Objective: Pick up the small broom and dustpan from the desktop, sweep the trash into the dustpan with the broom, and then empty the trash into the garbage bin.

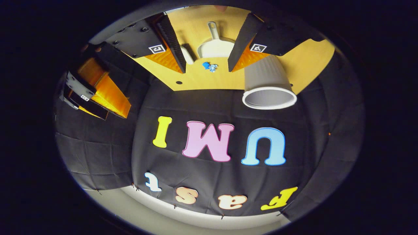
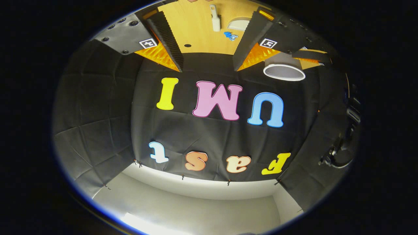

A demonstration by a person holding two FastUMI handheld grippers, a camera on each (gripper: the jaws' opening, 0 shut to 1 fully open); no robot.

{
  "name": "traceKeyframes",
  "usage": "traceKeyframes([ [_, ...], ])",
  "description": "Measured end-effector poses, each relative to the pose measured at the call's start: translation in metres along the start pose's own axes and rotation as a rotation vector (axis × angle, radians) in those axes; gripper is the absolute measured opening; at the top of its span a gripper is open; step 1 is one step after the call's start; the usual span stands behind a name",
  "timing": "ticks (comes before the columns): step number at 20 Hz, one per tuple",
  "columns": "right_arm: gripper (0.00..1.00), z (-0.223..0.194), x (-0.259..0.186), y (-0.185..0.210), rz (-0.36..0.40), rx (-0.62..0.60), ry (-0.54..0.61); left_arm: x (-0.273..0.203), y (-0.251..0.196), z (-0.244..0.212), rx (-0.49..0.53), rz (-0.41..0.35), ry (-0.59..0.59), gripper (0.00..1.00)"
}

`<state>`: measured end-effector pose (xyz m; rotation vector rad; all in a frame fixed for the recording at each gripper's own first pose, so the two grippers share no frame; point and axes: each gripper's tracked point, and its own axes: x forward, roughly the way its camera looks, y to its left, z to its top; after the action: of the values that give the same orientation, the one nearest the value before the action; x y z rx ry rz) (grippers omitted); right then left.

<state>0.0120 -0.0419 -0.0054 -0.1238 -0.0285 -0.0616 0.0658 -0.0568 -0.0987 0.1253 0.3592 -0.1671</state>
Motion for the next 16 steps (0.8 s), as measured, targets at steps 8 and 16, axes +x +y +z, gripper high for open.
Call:
traceKeyframes([
  [8,0.97,-0.045,0.075,-0.007,0.035,-0.044,0.035,0.077,0.020,-0.129,-0.090,0.105,0.646,0.79],
  [16,0.98,-0.123,0.108,-0.012,0.092,-0.007,0.196,0.134,0.037,-0.200,-0.043,0.193,0.974,0.80],
])
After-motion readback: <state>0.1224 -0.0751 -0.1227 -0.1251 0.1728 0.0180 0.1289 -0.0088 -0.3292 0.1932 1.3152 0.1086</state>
